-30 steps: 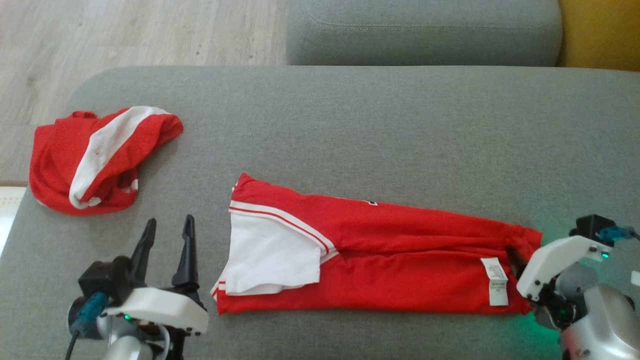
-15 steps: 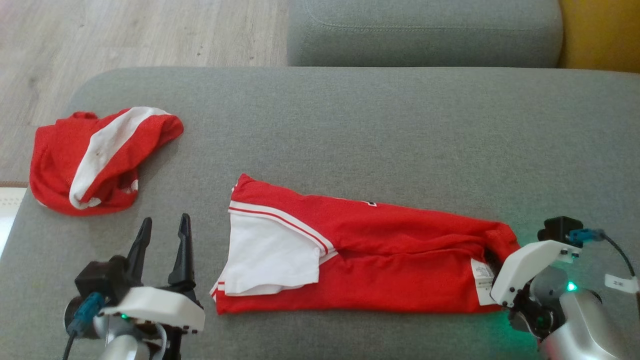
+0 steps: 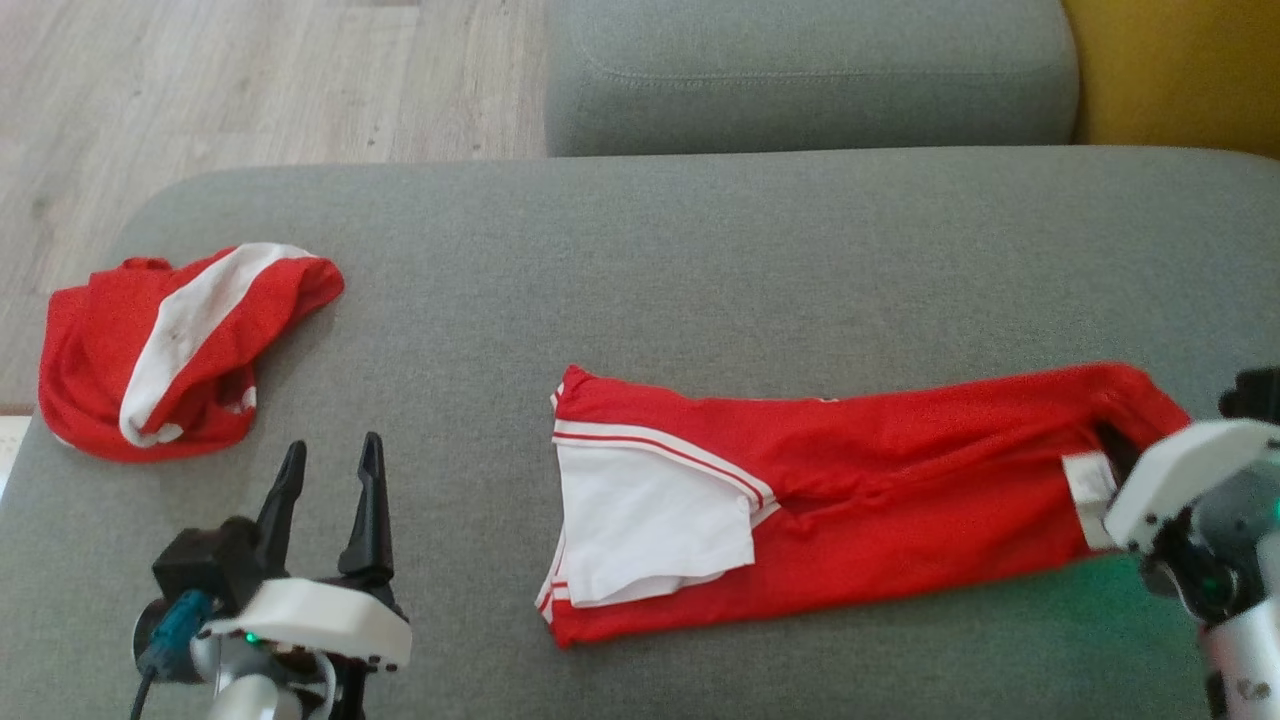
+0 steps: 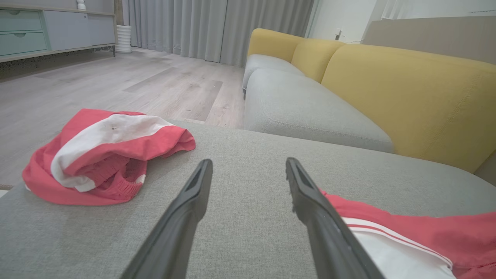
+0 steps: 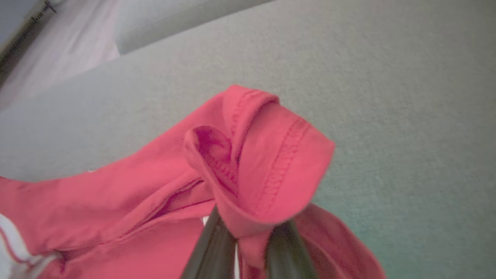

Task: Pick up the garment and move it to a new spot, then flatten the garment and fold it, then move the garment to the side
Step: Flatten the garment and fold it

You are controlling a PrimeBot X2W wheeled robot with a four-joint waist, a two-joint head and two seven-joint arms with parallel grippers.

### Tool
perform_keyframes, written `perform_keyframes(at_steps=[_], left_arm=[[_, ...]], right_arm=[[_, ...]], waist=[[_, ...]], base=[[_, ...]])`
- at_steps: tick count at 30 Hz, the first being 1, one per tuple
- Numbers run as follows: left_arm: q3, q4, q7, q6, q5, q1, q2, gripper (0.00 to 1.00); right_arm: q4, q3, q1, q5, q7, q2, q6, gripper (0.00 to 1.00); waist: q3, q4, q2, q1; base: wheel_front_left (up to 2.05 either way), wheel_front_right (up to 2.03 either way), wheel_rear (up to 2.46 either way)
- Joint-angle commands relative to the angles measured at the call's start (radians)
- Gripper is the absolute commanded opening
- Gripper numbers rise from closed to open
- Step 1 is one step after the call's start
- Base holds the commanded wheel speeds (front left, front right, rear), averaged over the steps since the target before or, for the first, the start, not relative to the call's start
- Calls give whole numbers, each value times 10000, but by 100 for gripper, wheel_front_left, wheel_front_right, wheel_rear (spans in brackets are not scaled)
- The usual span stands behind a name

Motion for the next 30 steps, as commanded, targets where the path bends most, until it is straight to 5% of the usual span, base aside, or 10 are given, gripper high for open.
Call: perform_keyframes(at_steps=[1,13,30], left_arm=[[498,-209,-107,-95,172,-259,5,100],[548,108,-107,-270,272,-204,-98,100],[315,749,-105,-476,254,-631,-194,100]], right_arm=[[-1029,247,-680,624,237,88,75,0],[-3471,1177,-75,4083,1859,2040,75,0],[430,5273,-1795,8353,-1026,2162,75,0]], waist=[[-99,16,0,0],[-284,1029,0,0],[198,2855,0,0]], base=[[0,0,0],[0,0,0],[0,0,0]])
